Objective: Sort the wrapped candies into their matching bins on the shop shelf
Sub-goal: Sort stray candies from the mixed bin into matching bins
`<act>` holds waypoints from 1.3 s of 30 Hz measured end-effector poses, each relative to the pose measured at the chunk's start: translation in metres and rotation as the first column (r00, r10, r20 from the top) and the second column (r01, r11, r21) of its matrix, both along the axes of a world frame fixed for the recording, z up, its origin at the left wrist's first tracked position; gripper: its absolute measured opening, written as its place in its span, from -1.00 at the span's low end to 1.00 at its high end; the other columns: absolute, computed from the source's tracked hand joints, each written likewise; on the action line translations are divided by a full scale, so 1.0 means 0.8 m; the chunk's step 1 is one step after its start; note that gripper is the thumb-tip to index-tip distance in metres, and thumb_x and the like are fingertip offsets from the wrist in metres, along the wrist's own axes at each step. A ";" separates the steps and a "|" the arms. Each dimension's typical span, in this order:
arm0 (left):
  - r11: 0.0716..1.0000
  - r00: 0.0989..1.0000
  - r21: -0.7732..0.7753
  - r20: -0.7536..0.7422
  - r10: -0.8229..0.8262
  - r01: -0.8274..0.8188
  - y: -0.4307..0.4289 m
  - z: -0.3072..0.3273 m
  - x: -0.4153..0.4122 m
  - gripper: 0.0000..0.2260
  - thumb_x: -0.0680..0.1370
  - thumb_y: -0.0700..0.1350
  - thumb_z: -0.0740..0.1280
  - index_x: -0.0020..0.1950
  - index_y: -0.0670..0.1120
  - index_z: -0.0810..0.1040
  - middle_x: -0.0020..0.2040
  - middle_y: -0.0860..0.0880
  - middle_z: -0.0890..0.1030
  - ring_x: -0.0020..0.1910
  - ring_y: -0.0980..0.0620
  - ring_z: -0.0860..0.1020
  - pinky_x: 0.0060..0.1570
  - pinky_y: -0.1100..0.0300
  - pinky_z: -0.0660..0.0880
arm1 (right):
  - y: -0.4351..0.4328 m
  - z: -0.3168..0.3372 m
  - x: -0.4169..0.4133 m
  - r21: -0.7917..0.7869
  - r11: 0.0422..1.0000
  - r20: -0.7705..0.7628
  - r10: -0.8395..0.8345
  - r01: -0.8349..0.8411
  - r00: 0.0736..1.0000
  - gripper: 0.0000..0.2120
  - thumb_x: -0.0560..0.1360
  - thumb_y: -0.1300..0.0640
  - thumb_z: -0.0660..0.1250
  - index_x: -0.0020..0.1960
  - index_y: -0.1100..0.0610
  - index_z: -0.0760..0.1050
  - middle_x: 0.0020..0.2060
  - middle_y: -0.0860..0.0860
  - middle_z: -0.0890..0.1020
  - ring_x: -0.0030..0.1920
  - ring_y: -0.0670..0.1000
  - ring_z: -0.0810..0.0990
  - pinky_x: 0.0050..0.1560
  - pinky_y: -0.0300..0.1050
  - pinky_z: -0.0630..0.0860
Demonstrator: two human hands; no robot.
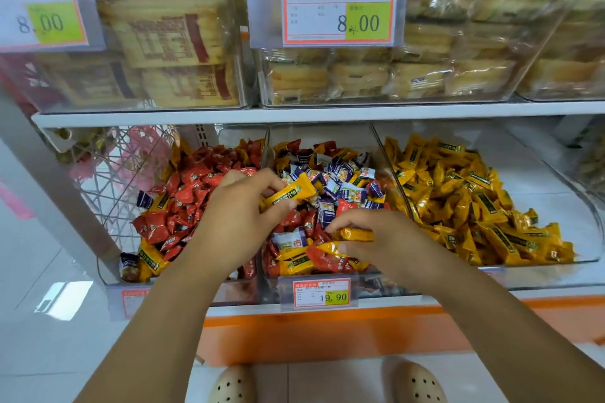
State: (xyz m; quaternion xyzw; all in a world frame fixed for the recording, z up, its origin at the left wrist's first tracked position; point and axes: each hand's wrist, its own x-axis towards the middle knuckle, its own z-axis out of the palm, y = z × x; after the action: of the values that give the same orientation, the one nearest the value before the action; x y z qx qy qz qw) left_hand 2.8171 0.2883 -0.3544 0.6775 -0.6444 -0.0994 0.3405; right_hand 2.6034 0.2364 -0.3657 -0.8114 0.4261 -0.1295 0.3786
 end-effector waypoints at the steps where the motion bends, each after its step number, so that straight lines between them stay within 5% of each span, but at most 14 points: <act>1: 1.000 1.000 0.010 -0.010 -0.002 0.002 -0.003 0.001 -0.003 -0.90 0.49 0.07 0.37 -0.04 0.16 0.49 -0.08 0.15 0.44 -0.06 0.29 0.37 -0.14 0.31 0.30 | 0.000 0.001 -0.002 -0.014 1.000 0.004 0.007 -0.007 1.000 -0.77 0.55 0.10 0.33 0.18 -0.11 0.53 0.01 -0.29 0.53 -0.18 -0.39 0.49 -0.28 -0.50 0.37; 5: 0.999 0.999 0.030 -0.037 -0.011 0.012 -0.018 0.000 -0.019 -0.88 0.50 0.10 0.37 -0.06 0.11 0.50 -0.11 0.16 0.53 -0.20 0.29 0.41 -0.29 0.26 0.28 | -0.002 0.004 -0.012 -0.099 0.994 0.053 -0.033 0.038 0.998 -0.79 0.55 0.08 0.32 0.16 -0.13 0.55 0.04 -0.24 0.55 -0.26 -0.38 0.48 -0.31 -0.51 0.36; 11: 0.997 0.990 -0.051 -0.122 -0.071 0.065 -0.050 0.010 -0.089 -0.87 0.49 0.08 0.41 -0.06 0.13 0.48 -0.08 0.19 0.54 -0.21 0.27 0.46 -0.27 0.29 0.35 | -0.031 0.026 -0.082 -0.235 0.835 0.378 -0.394 0.498 0.838 -0.83 0.56 0.10 0.31 0.05 -0.17 0.51 -0.25 -0.13 0.57 -0.35 -0.10 0.50 -0.47 -0.33 0.37; 14: 0.988 0.979 -0.046 -0.138 -0.149 0.144 -0.076 0.011 -0.137 -0.88 0.48 0.03 0.43 -0.05 0.12 0.52 -0.06 0.19 0.57 -0.11 0.27 0.49 -0.24 0.42 0.35 | -0.051 0.017 -0.118 -0.257 0.777 0.357 -0.476 0.575 0.804 -0.84 0.56 0.13 0.31 0.05 -0.12 0.53 -0.25 -0.23 0.54 -0.33 -0.09 0.49 -0.41 -0.39 0.39; 17: 0.979 0.968 -0.017 -0.151 -0.201 0.201 -0.096 0.005 -0.177 -0.80 0.49 0.00 0.43 0.10 0.06 0.58 -0.04 0.13 0.55 -0.24 0.27 0.47 -0.28 0.46 0.32 | -0.066 0.006 -0.139 -0.229 0.740 0.346 -0.546 0.633 0.763 -0.80 0.55 0.14 0.31 0.13 -0.08 0.55 -0.11 -0.18 0.56 -0.11 -0.12 0.55 -0.22 -0.47 0.35; 19: 0.970 0.957 0.012 -0.163 -0.239 0.244 -0.100 0.003 -0.190 -0.70 0.51 -0.02 0.41 0.23 0.06 0.56 -0.05 0.08 0.52 -0.33 0.28 0.46 -0.32 0.43 0.35 | -0.072 0.006 -0.151 -0.217 0.729 0.331 -0.571 0.649 0.751 -0.74 0.56 0.13 0.31 0.23 -0.04 0.54 0.08 -0.11 0.56 0.08 -0.14 0.50 -0.04 -0.37 0.36; 22: 0.971 0.960 0.005 -0.148 -0.236 0.239 -0.098 0.006 -0.179 -0.70 0.52 -0.06 0.39 0.25 0.07 0.56 0.02 0.10 0.57 -0.19 0.30 0.49 -0.26 0.56 0.35 | -0.074 0.013 -0.159 -0.266 0.740 0.318 -0.538 0.618 0.781 -0.74 0.58 0.18 0.26 0.23 -0.01 0.56 0.13 -0.12 0.57 -0.15 -0.29 0.45 -0.18 -0.59 0.31; 24: 0.979 0.972 0.028 -0.125 -0.197 0.202 -0.092 0.008 -0.154 -0.77 0.53 -0.09 0.39 0.18 0.06 0.60 -0.02 0.17 0.58 -0.15 0.32 0.48 -0.23 0.59 0.35 | -0.069 0.021 -0.152 -0.295 0.764 0.307 -0.493 0.574 0.814 -0.75 0.59 0.20 0.25 0.19 -0.03 0.58 0.08 -0.16 0.60 -0.13 -0.30 0.49 -0.14 -0.62 0.33; 28: 0.977 0.991 0.172 0.017 -0.133 0.128 -0.063 0.001 -0.100 -0.87 0.53 -0.09 0.38 0.04 0.08 0.63 -0.18 0.23 0.54 -0.19 0.31 0.48 -0.20 0.46 0.38 | -0.043 0.034 -0.102 -0.106 0.930 0.326 -0.302 0.352 0.896 -0.73 0.59 0.25 0.24 0.00 -0.12 0.58 -0.10 -0.09 0.67 -0.12 -0.12 0.64 -0.06 -0.29 0.57; 30: 0.967 0.987 0.229 0.092 -0.131 0.107 -0.048 -0.003 -0.083 -0.88 0.53 -0.07 0.38 0.03 0.10 0.63 -0.16 0.21 0.56 -0.15 0.25 0.52 -0.16 0.36 0.44 | -0.029 0.035 -0.068 -0.048 0.970 0.227 -0.220 0.237 0.949 -0.71 0.59 0.28 0.21 -0.04 -0.06 0.59 -0.12 -0.03 0.67 -0.11 -0.08 0.65 -0.15 -0.34 0.56; 32: 0.969 0.971 0.234 0.203 -0.126 0.077 -0.036 -0.005 -0.069 -0.85 0.52 -0.04 0.39 0.08 0.11 0.63 -0.07 0.18 0.58 -0.02 0.18 0.53 -0.02 0.26 0.45 | -0.024 0.030 -0.039 -0.143 0.984 -0.071 -0.119 0.108 0.990 -0.73 0.61 0.25 0.17 0.12 0.00 0.59 0.07 -0.01 0.64 0.02 -0.09 0.61 -0.10 -0.37 0.50; 34: 0.978 0.924 0.207 0.364 -0.115 0.040 -0.027 -0.009 -0.056 -0.78 0.53 0.04 0.36 0.17 0.14 0.59 0.12 0.18 0.57 0.18 0.14 0.45 0.17 0.17 0.36 | -0.024 0.024 -0.016 -0.243 0.970 -0.363 -0.099 0.009 0.926 -0.66 0.60 0.30 0.14 0.31 0.07 0.48 0.25 0.05 0.54 0.22 0.01 0.52 0.09 -0.23 0.46; 39: 0.976 0.884 0.213 0.445 -0.140 0.047 -0.016 -0.022 -0.019 -0.70 0.49 0.10 0.39 0.22 0.16 0.58 0.34 0.16 0.43 0.47 0.07 0.16 0.39 0.08 0.09 | -0.019 -0.002 0.015 -0.478 0.870 -0.537 -0.180 -0.121 0.824 -0.47 0.48 0.44 0.16 0.40 0.15 0.31 0.28 0.08 0.46 0.33 0.10 0.35 0.37 -0.12 0.25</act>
State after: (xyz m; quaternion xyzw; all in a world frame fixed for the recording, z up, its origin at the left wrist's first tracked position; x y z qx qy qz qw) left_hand 2.8018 0.2756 -0.3718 0.6799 -0.7255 -0.0163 0.1057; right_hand 2.6153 0.2208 -0.3677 -0.8746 0.4845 0.0068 0.0138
